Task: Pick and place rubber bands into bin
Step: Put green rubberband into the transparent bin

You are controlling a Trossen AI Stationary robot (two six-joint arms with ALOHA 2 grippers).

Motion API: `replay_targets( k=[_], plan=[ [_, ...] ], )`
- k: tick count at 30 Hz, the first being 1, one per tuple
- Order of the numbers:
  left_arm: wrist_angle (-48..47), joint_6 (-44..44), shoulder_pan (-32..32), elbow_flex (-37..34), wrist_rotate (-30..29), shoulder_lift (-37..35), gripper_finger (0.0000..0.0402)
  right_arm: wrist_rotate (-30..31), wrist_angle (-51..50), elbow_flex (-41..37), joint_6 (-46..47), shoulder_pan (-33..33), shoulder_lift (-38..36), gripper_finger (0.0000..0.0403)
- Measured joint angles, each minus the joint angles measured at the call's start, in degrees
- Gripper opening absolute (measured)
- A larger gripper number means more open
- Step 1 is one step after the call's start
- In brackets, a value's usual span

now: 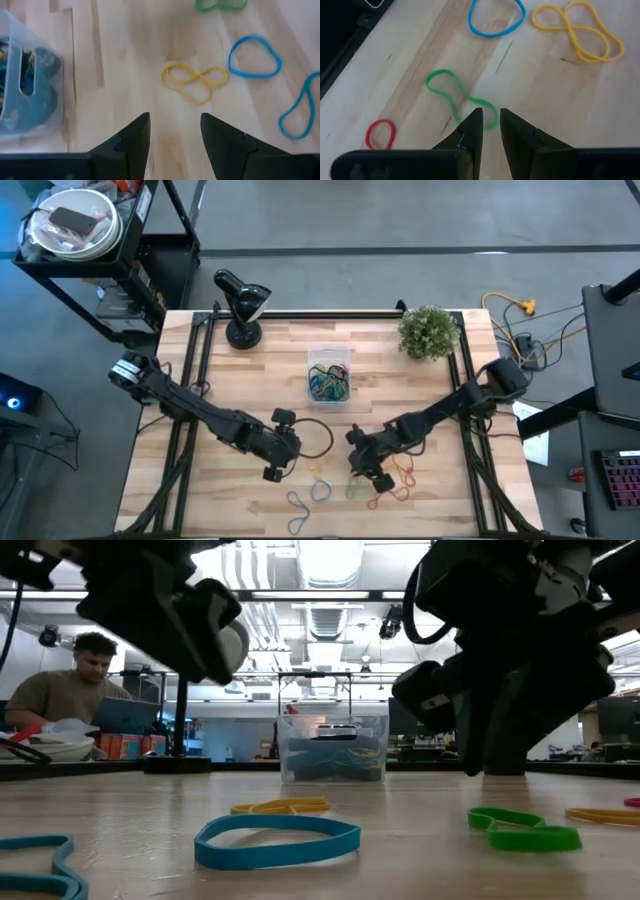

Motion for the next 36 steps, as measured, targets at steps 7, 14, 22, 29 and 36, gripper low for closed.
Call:
replay_targets(
  k=[7, 14, 22, 29, 36],
  plan=[
    [0.2, 0.0, -0.3, -0.7, -0.4, -2.3, 0.0160, 0.1, 0.3, 0.4, 0.2, 0.5, 0.8, 0.0061],
    [3.7, 0.0, -0.4, -3.5, -1.3, -3.9, 0.0160, 0.9, 0.7, 0.3, 0.4, 0.6, 1.2, 0.0061],
    [4.2, 0.0, -0.5, -3.7, -1.3, -4.9, 0.0160, 0.7, 1.6, 0.3, 1.9, 0.6, 3.9, 0.0092],
    [4.5, 0.0, -0.5, -3.9, -1.3, -5.0, 0.0160, 0.8, 1.6, 0.2, 2.0, 0.7, 3.9, 0.0102],
    [4.5, 0.0, -0.5, -3.9, -1.3, -5.0, 0.0160, 3.0, 0.9, 0.3, -0.7, 1.7, 4.0, 0.0028]
  ],
)
